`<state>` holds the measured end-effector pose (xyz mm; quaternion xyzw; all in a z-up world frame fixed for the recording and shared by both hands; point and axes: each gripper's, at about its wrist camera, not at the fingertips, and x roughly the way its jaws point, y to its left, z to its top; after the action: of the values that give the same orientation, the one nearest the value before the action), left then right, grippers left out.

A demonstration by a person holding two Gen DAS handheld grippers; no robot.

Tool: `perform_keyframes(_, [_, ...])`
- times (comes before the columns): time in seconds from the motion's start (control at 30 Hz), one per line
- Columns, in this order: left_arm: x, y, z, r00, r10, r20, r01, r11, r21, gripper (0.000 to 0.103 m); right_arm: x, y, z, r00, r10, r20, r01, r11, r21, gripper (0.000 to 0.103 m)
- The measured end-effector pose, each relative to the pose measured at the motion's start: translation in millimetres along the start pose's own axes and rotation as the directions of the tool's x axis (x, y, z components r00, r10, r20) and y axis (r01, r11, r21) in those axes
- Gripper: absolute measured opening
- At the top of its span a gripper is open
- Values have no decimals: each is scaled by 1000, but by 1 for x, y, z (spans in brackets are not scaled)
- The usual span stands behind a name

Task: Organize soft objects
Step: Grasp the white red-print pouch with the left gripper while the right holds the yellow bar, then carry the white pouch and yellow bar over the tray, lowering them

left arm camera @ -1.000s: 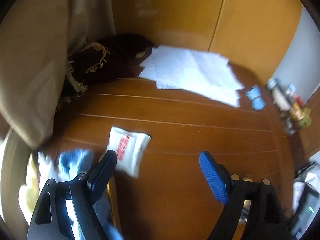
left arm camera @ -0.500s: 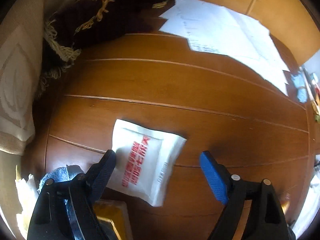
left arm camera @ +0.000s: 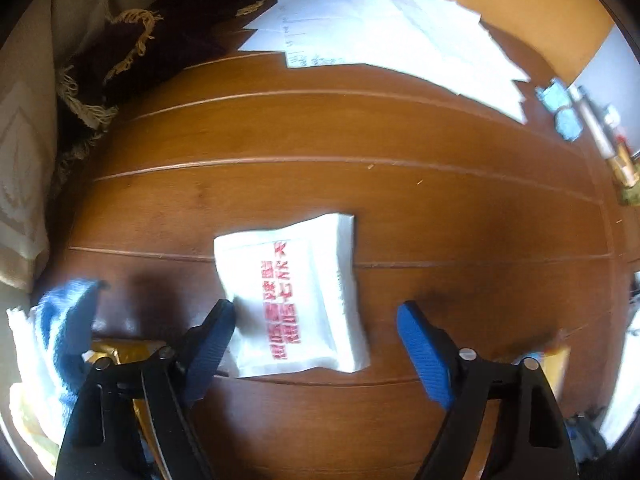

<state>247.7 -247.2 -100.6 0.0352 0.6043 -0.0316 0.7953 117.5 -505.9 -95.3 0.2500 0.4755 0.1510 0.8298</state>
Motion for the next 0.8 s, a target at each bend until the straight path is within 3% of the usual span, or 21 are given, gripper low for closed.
perform_keyframes(0.07, [-1,5,-2,1000,-23,0,23,999,-34,78,0,1,0,1000,-7,4,7,1000,-3,32])
perform_keyframes(0.23, [-6,13,-7,999,-5,44,8,997,-76,64,1,1,1,1000,-12,11,12,1000,-7,32])
perform_keyframes(0.37, [-14,13,-24,998,-2,57,6,998,-67,49,0,0,0,1000,-18,16,18,1000,-15,32])
perform_keyframes(0.53, [-27,7,-53,999,-25,34,28,996,-86,48,1,0,0,1000,-12,19,12,1000,-19,32])
perform_keyframes(0.63, [-52,-5,-78,993,-79,90,87,992,-95,48,0,-2,0,1000,1,21,-1,1000,-13,32])
perform_keyframes(0.8, [-106,-5,-148,965,-158,207,182,978,-99,48,-10,3,-4,998,40,49,-38,999,-34,32])
